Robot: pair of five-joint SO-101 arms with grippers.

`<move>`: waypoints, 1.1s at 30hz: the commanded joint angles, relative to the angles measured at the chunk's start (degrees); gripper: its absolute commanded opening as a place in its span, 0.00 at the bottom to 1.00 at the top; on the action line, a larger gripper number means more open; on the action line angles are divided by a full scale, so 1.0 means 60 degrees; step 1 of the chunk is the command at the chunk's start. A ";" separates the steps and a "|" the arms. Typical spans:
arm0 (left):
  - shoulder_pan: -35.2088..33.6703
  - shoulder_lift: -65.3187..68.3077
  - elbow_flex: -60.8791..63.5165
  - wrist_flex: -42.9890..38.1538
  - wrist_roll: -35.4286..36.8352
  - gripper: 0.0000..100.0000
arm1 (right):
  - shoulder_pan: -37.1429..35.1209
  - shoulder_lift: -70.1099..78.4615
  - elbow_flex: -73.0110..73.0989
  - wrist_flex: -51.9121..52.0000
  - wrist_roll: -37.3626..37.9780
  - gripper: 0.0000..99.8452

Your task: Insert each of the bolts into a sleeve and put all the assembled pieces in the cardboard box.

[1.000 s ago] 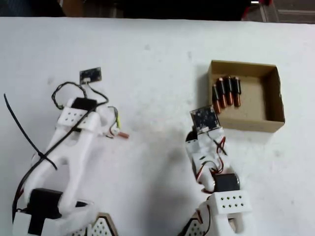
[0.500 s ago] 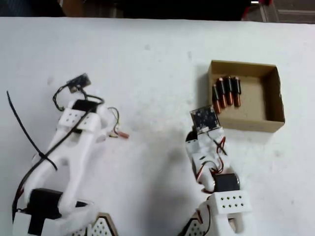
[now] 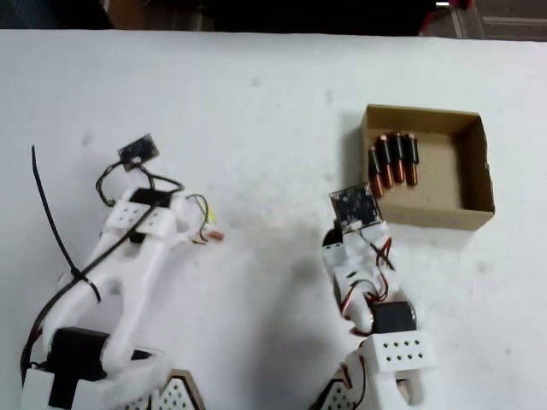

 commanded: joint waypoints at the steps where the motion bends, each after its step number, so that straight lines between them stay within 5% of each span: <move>1: -0.0037 -0.0359 -0.0059 -0.0205 0.0396 0.37 | 0.0081 -0.0168 -0.0059 -0.0271 0.0015 0.02; 15: -0.0974 -0.0344 0.0952 -0.2242 0.0938 0.24 | 0.0081 -0.0168 -0.0059 -0.0271 0.0015 0.02; 33: -0.0447 -0.0212 0.0982 -0.2300 0.1348 0.24 | 0.0081 -0.0168 -0.0059 -0.0271 0.0015 0.02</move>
